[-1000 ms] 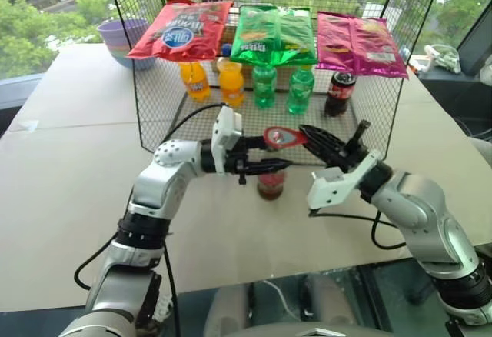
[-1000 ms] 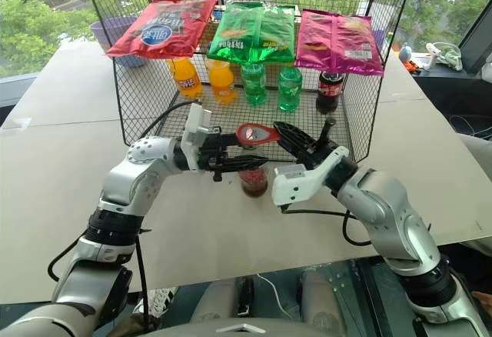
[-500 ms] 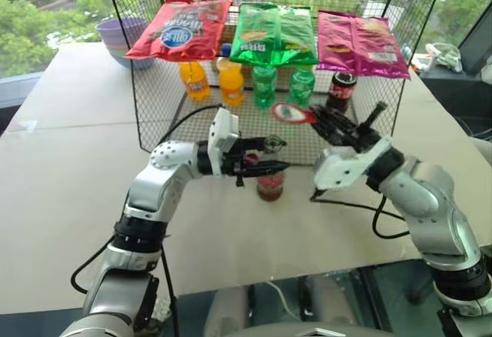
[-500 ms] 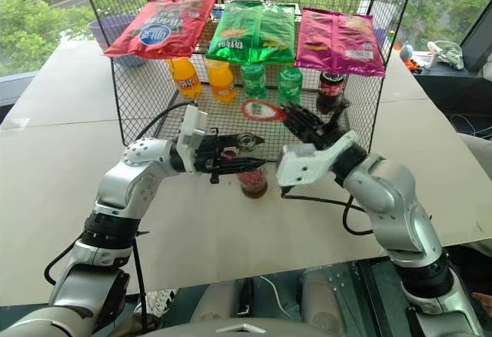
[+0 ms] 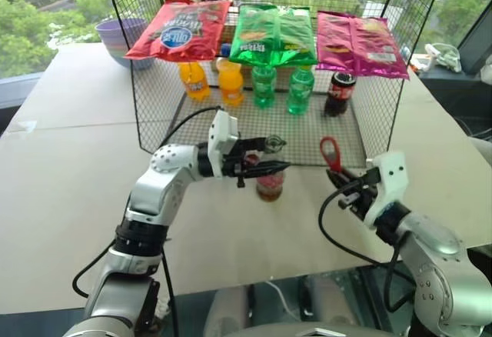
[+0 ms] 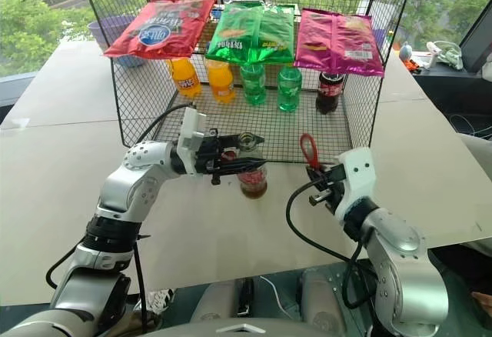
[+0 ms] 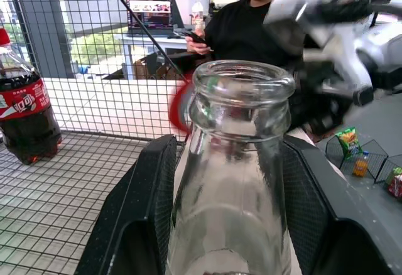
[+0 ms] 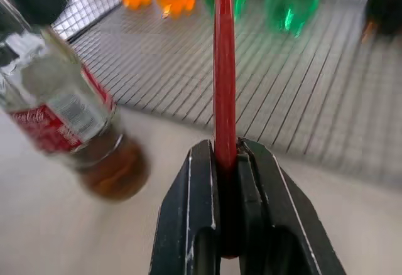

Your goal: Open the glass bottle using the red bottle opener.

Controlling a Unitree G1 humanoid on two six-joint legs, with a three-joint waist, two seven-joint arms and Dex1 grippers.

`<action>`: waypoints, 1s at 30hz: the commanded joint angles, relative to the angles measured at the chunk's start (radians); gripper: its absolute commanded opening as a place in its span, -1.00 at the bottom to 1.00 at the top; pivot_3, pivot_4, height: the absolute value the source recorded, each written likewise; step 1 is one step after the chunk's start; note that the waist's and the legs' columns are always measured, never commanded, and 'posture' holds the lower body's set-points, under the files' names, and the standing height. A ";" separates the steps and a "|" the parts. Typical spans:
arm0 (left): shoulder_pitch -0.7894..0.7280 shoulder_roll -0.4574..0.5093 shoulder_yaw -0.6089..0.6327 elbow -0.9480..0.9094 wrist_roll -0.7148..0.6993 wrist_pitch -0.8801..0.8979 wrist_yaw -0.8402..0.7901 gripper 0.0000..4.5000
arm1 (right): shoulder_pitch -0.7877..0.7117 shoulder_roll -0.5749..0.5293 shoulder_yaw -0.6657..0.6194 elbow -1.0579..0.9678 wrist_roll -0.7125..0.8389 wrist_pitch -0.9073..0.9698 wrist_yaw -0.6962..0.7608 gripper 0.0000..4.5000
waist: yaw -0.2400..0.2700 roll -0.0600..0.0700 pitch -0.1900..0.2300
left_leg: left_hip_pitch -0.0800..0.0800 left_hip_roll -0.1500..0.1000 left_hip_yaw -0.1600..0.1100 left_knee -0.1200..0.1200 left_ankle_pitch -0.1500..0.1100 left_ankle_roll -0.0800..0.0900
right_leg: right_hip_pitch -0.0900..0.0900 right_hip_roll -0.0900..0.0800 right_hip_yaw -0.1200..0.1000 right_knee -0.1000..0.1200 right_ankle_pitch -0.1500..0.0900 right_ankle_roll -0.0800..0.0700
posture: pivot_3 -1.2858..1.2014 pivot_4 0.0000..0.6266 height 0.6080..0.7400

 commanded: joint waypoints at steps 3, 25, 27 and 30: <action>0.022 -0.007 -0.010 0.012 0.043 -0.009 0.049 -0.16 | -0.072 0.006 -0.100 0.032 0.093 0.239 -0.030 -1.00 | -0.001 0.000 0.000 | -0.001 -0.001 0.000 -0.001 0.000 0.000 | 0.000 -0.001 -0.001 -0.001 0.000 0.000 | 0.03 -0.52 1.00; 0.037 0.002 -0.005 -0.005 0.037 -0.012 0.068 -0.16 | 0.045 -0.411 0.086 0.026 0.149 -0.153 -0.080 0.96 | -0.004 0.002 0.002 | -0.003 -0.005 -0.002 -0.003 0.000 0.000 | -0.002 -0.005 -0.002 -0.003 -0.003 0.004 | 0.03 -0.52 1.00; 0.040 0.003 -0.004 -0.008 0.033 -0.007 0.070 -0.16 | 0.049 -0.449 0.107 0.020 0.140 -0.227 -0.081 0.96 | -0.005 0.002 0.002 | -0.003 -0.005 -0.002 -0.003 0.000 0.000 | -0.002 -0.003 -0.002 -0.003 -0.003 0.004 | 0.03 -0.52 1.00; 0.044 0.008 0.000 -0.020 0.020 0.007 0.067 -0.16 | 0.045 -0.467 0.128 0.020 0.144 -0.287 -0.095 0.96 | -0.003 0.002 0.002 | -0.003 -0.004 -0.003 -0.002 0.000 0.000 | -0.002 -0.003 -0.003 -0.003 -0.003 0.005 | 0.03 -0.52 1.00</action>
